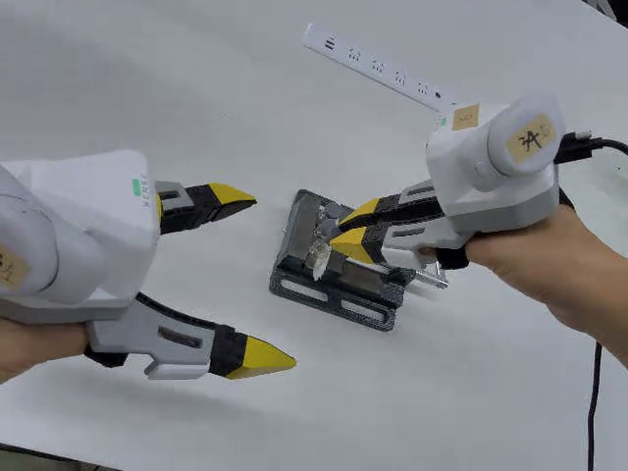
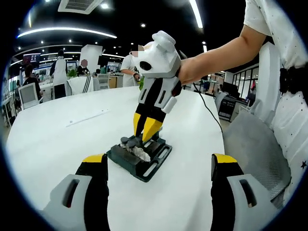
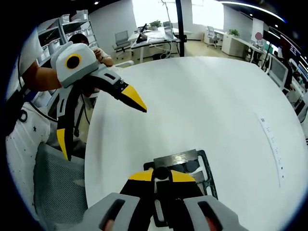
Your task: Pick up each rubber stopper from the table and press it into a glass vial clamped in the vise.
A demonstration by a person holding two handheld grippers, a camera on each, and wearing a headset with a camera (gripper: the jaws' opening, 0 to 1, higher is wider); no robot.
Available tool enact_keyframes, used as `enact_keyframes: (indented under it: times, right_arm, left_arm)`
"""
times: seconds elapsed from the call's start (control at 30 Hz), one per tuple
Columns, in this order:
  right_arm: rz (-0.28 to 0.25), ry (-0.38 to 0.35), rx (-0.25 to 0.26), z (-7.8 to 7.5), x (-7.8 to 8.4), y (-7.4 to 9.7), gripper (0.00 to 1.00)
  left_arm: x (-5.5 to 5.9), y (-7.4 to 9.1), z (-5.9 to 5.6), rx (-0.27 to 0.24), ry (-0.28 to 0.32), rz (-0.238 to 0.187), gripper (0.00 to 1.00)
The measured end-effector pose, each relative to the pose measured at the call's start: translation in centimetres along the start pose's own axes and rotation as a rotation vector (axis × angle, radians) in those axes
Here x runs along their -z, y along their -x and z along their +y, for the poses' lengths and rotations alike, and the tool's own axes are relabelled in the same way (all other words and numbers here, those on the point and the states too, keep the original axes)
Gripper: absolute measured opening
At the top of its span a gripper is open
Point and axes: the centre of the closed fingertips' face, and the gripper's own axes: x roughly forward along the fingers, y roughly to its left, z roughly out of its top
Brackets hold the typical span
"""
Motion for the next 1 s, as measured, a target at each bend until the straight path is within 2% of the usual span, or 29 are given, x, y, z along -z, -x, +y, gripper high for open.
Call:
enact_keyframes:
  times: [0.27,1.0]
  right_arm:
    - [0.032,0.004,-0.002,-0.2,0.6,-0.6,0.05]
    - [0.065,0.034,-0.007,-0.2,0.9,-1.4,0.05]
  left_arm:
    - [0.6,0.3,0.3,-0.003,0.013,0.001,0.88]
    - [0.8,0.3,0.2,-0.002,0.024,-0.009,0.85]
